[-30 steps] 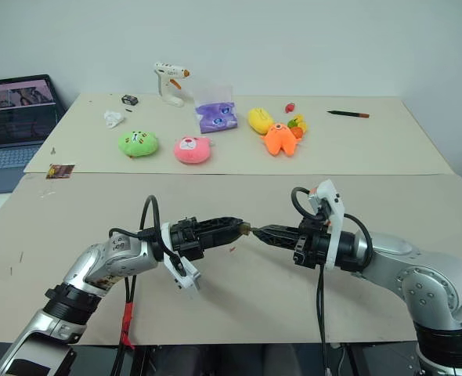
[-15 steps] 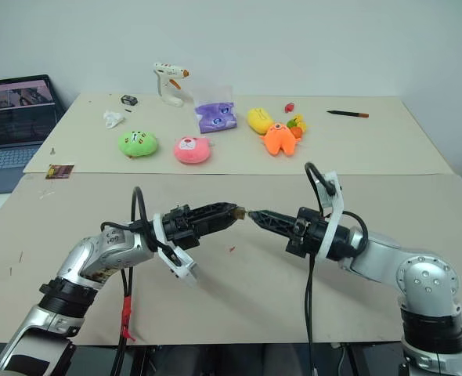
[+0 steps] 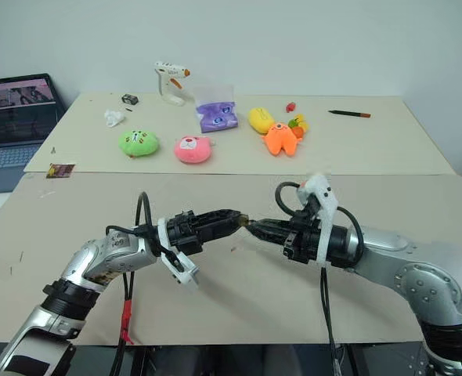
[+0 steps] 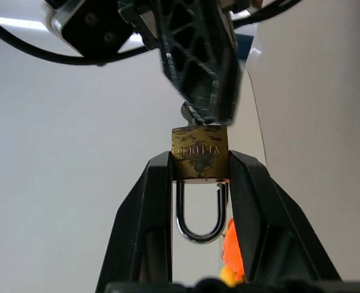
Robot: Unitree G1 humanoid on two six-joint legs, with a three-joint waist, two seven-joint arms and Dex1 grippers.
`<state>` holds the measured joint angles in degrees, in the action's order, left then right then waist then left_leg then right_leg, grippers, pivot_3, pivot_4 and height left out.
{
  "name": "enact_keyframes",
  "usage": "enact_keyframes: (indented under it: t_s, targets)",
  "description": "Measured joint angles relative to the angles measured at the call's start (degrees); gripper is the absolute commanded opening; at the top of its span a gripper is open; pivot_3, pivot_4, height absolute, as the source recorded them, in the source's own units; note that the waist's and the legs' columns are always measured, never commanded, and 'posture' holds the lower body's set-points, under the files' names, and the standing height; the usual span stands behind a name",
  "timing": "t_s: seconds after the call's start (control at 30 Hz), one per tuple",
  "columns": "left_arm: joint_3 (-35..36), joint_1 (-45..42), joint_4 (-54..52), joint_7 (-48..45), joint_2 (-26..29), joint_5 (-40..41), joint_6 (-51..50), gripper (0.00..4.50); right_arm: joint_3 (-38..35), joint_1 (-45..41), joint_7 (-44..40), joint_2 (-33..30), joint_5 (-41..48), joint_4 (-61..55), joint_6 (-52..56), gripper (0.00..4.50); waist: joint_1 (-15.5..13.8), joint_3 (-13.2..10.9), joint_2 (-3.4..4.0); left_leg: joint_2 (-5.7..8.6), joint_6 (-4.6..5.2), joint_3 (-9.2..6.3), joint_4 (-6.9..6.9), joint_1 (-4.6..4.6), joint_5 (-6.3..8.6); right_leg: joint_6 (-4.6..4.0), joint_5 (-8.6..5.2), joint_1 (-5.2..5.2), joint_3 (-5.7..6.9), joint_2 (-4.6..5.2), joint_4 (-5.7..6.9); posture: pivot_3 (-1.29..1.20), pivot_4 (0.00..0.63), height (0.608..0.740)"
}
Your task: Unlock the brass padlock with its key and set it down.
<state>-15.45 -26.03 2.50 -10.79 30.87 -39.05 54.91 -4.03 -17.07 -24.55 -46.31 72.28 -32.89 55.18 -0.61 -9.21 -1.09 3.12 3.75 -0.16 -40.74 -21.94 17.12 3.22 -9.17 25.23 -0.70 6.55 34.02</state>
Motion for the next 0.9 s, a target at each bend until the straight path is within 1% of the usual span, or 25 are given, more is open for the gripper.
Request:
enact_keyframes:
  t_s: [0.03, 0.1, 0.23, 0.33, 0.53, 0.9]
  targets:
    - [-0.15, -0.08, -0.01, -0.04, -0.13, 0.72, -0.02, 0.81, -0.04, 0.05, -0.44, 0.40, 0.65, 0.11, 0.00, 2.32, 0.00, 0.00, 0.00, 0.01, 0.00, 0.00, 0.00, 0.02, 0.00, 0.00, 0.00, 0.00, -0.01, 0.00, 0.01, 0.00, 0.150, 0.739]
    - [-0.71, -0.13, -0.08, -0.25, -0.26, 0.94, 0.01, 0.81, -0.49, 0.15, -1.64, 0.49, 1.15, 0.19, 0.00, 2.97, -0.06, 0.00, 0.00, 0.01, 0.00, -0.01, 0.01, 0.02, 0.00, 0.00, 0.00, -0.01, 0.00, 0.01, 0.00, 0.00, 0.150, 0.739]
    - [-1.58, -0.13, -0.18, -1.04, -0.34, 0.95, -0.09, 0.81, -3.64, 2.18, -4.69, -1.45, 1.05, 1.36, 0.00, 2.97, -0.25, 0.00, 0.00, 0.02, 0.01, -0.02, 0.00, -0.01, 0.00, 0.00, 0.00, -0.01, 0.02, 0.02, -0.01, 0.00, 0.150, 0.739]
    - [-1.59, -0.17, -0.18, -1.21, -0.35, 1.05, -0.12, 0.81, -5.17, 2.33, -5.19, -1.61, 1.09, 2.73, 0.01, 2.97, -0.15, 0.00, 0.00, 0.01, 0.00, -0.01, 0.00, 0.01, 0.00, 0.00, 0.00, -0.01, 0.00, 0.01, 0.00, 0.00, 0.150, 0.739]
    - [-1.60, -0.58, -0.18, -1.49, -0.35, 1.20, -0.12, 0.81, -5.69, 1.66, -5.02, -1.21, 1.17, 3.14, 0.04, 2.97, -0.07, 0.00, 0.00, 0.00, 0.00, 0.00, 0.01, 0.04, 0.00, 0.00, 0.00, -0.02, -0.01, 0.01, 0.01, 0.00, 0.150, 0.739]
    - [-1.61, -0.70, -0.18, -2.56, -0.36, 2.69, -0.29, 0.81, -4.98, 0.34, -1.13, 3.45, 1.17, 3.10, 0.05, 2.97, -0.06, 0.00, 0.00, 0.01, 0.00, -0.01, 0.01, 0.02, 0.00, 0.00, 0.00, 0.00, 0.00, 0.01, 0.01, 0.00, 0.150, 0.739]
